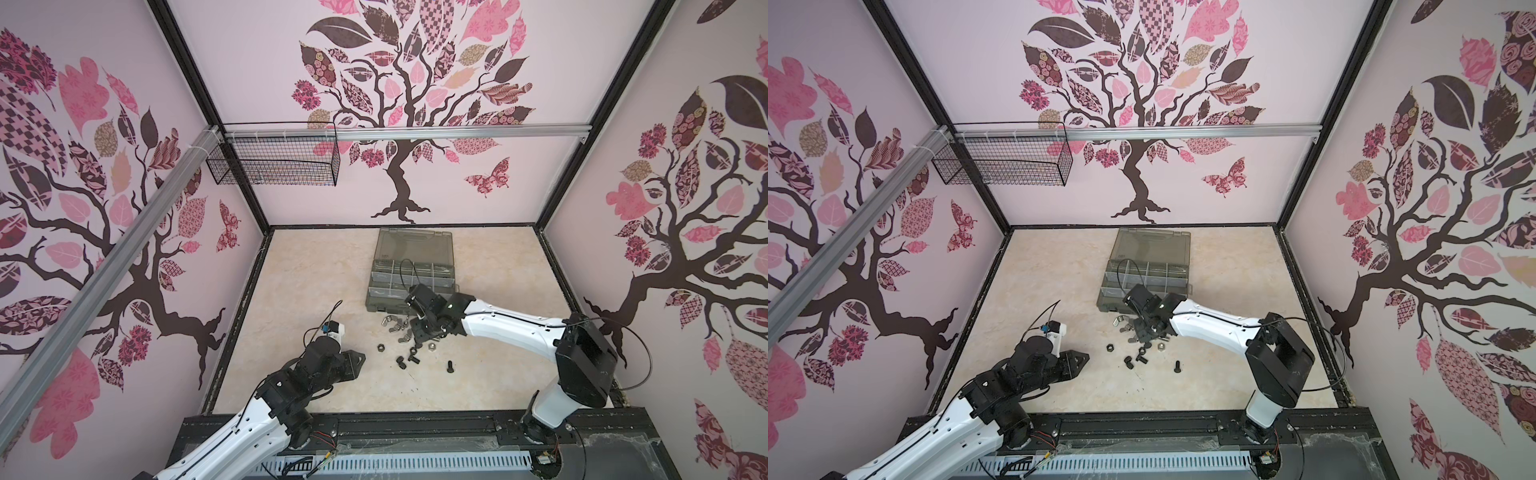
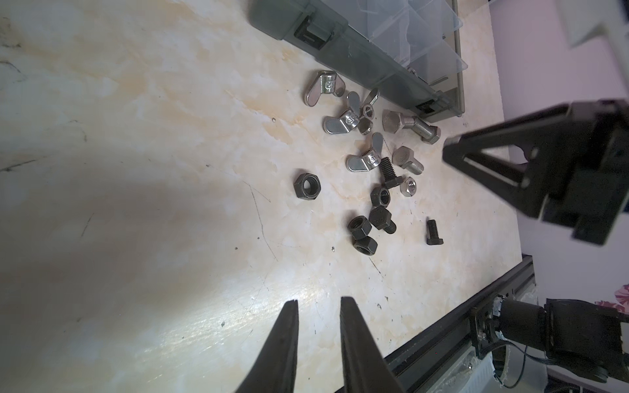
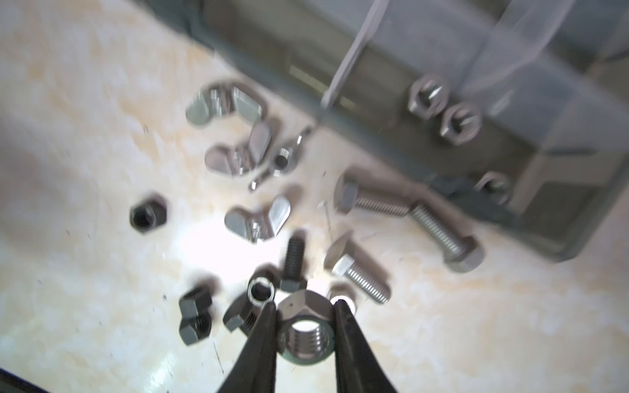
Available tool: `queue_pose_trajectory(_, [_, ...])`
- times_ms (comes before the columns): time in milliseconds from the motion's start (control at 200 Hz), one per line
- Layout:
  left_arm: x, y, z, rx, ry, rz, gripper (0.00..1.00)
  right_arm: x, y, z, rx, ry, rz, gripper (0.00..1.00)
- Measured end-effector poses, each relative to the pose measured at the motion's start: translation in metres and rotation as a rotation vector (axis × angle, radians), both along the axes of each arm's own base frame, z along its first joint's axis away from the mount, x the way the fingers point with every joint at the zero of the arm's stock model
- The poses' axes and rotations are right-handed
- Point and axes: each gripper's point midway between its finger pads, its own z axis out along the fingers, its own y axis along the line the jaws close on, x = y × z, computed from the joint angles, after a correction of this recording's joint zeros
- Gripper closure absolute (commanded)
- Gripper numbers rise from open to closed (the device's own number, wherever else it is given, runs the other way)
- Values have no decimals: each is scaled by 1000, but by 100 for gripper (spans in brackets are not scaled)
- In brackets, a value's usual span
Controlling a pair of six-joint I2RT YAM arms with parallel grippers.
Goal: Sort the screws and nuts into containers
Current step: Pick up the nut from the bottom-center of the table, then place the nut into the container.
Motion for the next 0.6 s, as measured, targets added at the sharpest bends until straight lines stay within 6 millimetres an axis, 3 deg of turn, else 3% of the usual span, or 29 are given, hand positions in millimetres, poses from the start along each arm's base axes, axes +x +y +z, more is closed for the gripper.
queue_pose_trajectory(95, [0,-1,-2,3,7,-4,75,31,-6,24,22,-59,-36,79])
queue_pose_trajectory(190, [0,-2,-3,5,12,-7,75,49,-8,30,16,-82,-48,78])
queue_pose_trajectory(390, [1,-4,-1,-6,5,-11,75,64,-14,2,-49,-42,-54,78])
queue_pose_trajectory(600, [2,-6,0,-13,4,-15,75,67,-16,-18,-83,-9,-53,76])
